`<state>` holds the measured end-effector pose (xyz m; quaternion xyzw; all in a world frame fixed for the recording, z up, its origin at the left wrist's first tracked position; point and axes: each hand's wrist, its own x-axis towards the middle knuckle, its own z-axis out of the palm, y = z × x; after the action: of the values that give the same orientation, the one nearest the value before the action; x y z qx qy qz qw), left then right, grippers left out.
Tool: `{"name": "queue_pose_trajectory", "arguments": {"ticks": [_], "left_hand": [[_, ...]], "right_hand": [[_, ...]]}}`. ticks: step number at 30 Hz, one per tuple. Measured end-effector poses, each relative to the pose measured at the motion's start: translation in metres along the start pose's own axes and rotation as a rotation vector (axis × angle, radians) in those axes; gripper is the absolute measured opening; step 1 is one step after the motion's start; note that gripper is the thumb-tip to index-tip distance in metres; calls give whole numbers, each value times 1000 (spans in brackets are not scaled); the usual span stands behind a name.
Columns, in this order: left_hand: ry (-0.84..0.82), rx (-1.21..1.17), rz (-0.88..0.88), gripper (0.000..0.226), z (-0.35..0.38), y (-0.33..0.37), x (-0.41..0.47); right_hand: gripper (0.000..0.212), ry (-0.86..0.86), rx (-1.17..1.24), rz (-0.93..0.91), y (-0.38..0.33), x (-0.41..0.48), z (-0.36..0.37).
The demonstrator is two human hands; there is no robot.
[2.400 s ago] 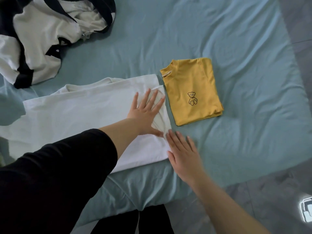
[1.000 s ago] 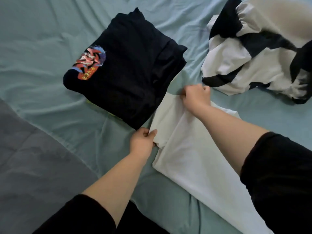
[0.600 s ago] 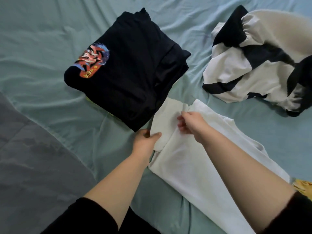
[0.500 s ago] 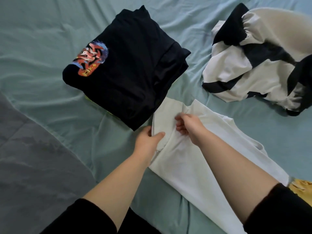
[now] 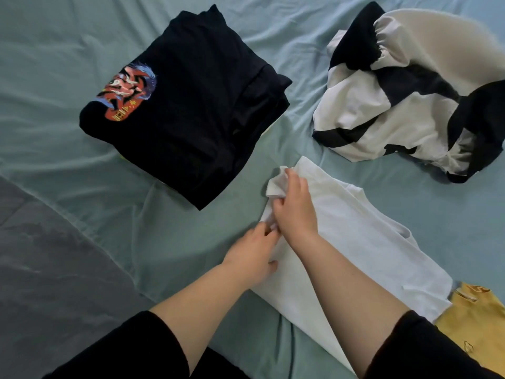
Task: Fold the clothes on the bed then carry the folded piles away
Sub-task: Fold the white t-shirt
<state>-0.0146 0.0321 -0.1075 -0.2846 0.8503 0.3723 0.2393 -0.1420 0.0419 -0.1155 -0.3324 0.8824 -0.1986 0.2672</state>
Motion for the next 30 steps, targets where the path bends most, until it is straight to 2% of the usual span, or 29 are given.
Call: {"name": "queue_pose_trajectory", "arguments": {"ticks": [5,7,9,10,12,13,14,15,16,18,20,22,26,30], "left_hand": [[-17,19,-12,77,3,2,1],[17,-7,-7,66,5,5,0],[198,-52,49,48,6,6,-1],[321,-49,70,42,6,6,-2],[471,21,16,42,8,0,-2],[463,60,-44,47,9,-5,-3],[427,89,-108,53,12,-11,-3],[403,103,-159,59,15,-17,-4],[405,106,-197,64,16,-21,-3],[442,57,-259,71,15,-25,-2],[435,-28,-299,66,14,-23,-2],[411,-66,-342,53,13,-18,-3],[320,29,-436,51,11,-4,-2],[301,-28,-449,37,13,1,3]], "right_hand": [[46,303,164,250,23,24,-36],[38,387,133,263,31,25,-54],[22,391,292,216,32,21,-62],[15,291,454,229,29,16,-60],[24,-148,722,363,21,5,-53],[33,-398,764,434,20,0,-49],[40,-561,782,493,20,0,-46],[43,-598,819,552,23,3,-45],[42,-524,906,622,27,10,-47],[34,-209,1146,733,37,27,-54],[25,87,1258,734,40,35,-61],[16,201,1060,672,38,26,-61],[13,-15,550,541,22,-5,-36],[64,-112,194,517,-1,-1,-5]]}}
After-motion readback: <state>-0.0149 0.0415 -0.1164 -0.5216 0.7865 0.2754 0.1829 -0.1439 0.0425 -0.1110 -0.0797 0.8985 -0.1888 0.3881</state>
